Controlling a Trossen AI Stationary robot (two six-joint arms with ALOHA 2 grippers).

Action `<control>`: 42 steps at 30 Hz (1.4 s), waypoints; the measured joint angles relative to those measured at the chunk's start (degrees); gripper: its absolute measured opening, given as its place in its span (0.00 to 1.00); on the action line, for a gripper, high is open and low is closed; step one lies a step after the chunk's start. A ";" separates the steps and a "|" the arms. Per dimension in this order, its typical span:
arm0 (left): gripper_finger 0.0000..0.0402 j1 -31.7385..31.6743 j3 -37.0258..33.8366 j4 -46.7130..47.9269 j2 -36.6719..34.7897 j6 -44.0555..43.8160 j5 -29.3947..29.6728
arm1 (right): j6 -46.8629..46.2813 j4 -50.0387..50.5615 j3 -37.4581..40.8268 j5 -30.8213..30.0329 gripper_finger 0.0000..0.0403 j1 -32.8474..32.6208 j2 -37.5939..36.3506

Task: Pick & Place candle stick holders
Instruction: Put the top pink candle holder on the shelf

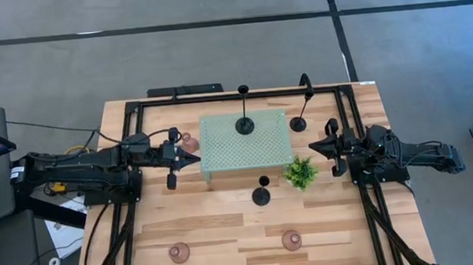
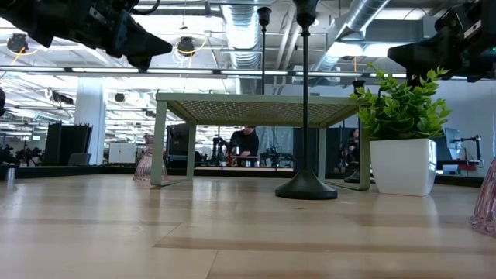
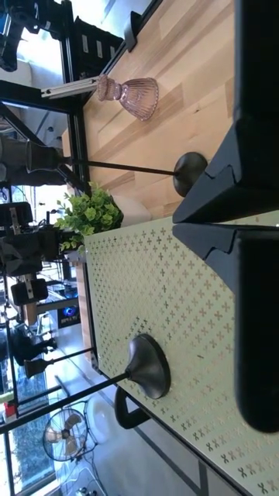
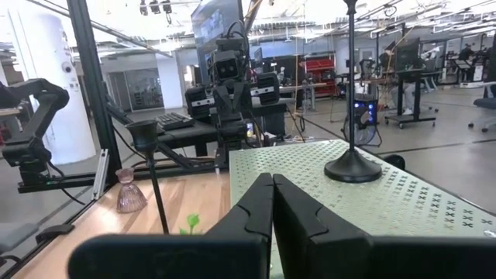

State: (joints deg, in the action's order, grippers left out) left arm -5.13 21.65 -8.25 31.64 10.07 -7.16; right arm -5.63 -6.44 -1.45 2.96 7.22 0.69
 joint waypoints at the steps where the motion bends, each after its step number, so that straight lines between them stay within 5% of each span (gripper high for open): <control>1: 0.03 0.00 0.00 0.00 0.00 0.00 0.00 | 0.00 0.00 0.00 0.00 0.00 0.00 0.00; 32: 0.03 0.00 0.02 0.00 -0.02 0.00 0.03 | 0.13 0.25 0.00 0.00 0.00 0.00 0.00; 42: 0.01 -0.02 0.04 0.07 -0.20 0.06 8.79 | 0.09 0.44 0.00 0.00 0.00 0.00 0.00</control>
State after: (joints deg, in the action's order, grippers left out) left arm -5.15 21.69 -8.18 31.44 10.13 1.63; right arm -5.54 -6.00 -1.45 2.96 7.22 0.69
